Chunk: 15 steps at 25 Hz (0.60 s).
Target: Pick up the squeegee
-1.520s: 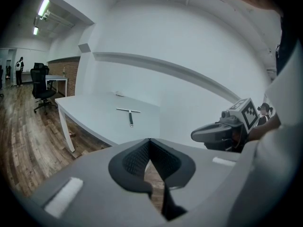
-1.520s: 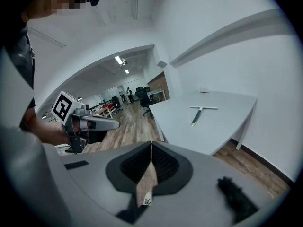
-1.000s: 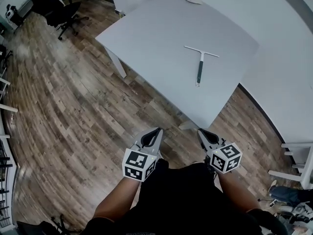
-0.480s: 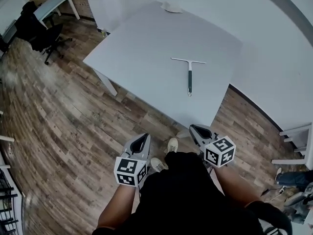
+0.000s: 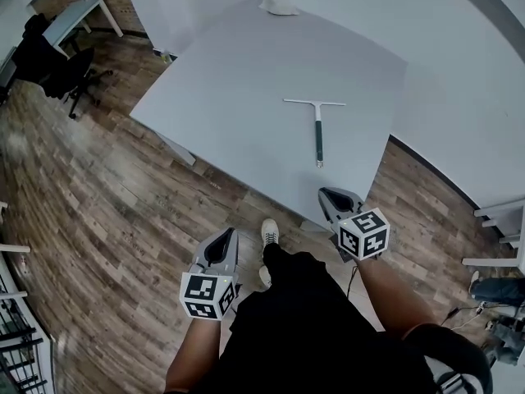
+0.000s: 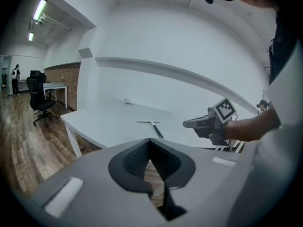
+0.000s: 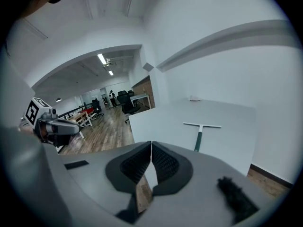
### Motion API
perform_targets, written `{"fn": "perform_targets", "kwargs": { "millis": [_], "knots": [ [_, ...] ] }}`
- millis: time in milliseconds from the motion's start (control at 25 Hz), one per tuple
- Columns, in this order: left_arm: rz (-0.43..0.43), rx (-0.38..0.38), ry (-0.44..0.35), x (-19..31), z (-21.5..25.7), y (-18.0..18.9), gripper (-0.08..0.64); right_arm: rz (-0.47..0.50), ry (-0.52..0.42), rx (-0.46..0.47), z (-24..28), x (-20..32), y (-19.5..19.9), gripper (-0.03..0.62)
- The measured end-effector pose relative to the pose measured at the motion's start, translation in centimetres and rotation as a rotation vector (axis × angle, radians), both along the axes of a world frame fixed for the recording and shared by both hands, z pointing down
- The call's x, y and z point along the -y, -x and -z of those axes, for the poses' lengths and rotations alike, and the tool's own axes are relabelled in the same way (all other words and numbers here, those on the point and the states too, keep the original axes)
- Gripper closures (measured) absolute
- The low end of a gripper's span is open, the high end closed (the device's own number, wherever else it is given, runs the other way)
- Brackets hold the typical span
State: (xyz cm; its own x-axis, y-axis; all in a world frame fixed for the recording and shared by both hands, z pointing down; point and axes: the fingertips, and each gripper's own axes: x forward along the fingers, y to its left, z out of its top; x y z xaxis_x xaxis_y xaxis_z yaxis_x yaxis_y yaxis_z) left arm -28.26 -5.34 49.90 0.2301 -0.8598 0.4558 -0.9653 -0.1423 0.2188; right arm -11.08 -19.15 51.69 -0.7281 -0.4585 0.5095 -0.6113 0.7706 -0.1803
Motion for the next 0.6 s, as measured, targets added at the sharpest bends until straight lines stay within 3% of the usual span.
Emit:
{"fn": "perform_targets", "kwargs": {
  "millis": [440, 600],
  "knots": [
    [-0.1, 0.057, 0.057, 10.3, -0.7, 3.1, 0.554, -0.125, 0.026, -0.092, -5.0, 10.8, 1.2, 0.584],
    [-0.12, 0.084, 0.074, 14.6, -0.8, 4.2, 0.554, -0.193, 0.05, -0.114, -6.6, 14.6, 0.5, 0.554]
  ]
}}
